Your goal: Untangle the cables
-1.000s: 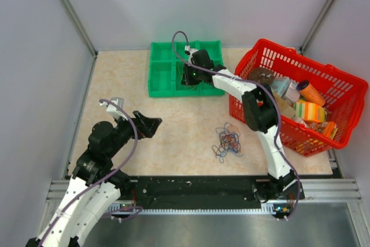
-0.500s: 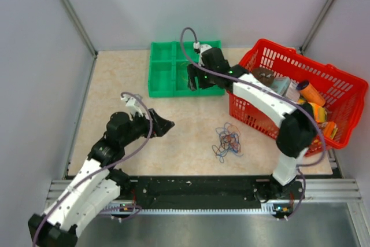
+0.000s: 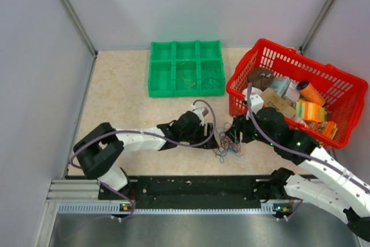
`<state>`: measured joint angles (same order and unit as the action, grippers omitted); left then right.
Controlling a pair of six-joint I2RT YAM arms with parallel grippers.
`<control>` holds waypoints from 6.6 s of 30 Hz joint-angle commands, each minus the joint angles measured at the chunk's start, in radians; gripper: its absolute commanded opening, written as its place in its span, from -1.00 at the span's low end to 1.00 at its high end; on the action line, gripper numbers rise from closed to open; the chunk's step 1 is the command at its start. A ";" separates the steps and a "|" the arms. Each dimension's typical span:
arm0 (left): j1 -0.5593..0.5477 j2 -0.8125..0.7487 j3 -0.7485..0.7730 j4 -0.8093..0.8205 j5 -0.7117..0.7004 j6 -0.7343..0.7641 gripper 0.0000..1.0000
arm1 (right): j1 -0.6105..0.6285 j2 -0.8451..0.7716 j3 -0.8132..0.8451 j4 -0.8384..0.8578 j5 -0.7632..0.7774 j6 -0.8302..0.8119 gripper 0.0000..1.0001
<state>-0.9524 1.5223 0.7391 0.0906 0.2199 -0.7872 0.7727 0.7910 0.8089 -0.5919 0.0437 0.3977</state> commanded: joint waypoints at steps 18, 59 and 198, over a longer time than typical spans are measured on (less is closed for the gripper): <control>0.073 0.265 0.052 0.472 -0.093 -0.373 -0.02 | 0.023 -0.228 -0.154 0.001 -0.090 0.102 0.00; 0.101 -0.944 0.212 -0.350 -0.475 0.193 -1.00 | 0.261 0.829 0.186 0.760 -0.092 0.188 0.35; 0.391 -0.385 -0.264 0.020 0.256 0.150 0.32 | 0.254 0.294 -0.151 0.593 -0.197 -0.106 -1.00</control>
<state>-0.5537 1.1809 0.4965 0.0677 0.4423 -0.7101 1.0519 1.1316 0.6048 0.0181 -0.1299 0.3305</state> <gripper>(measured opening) 0.700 0.012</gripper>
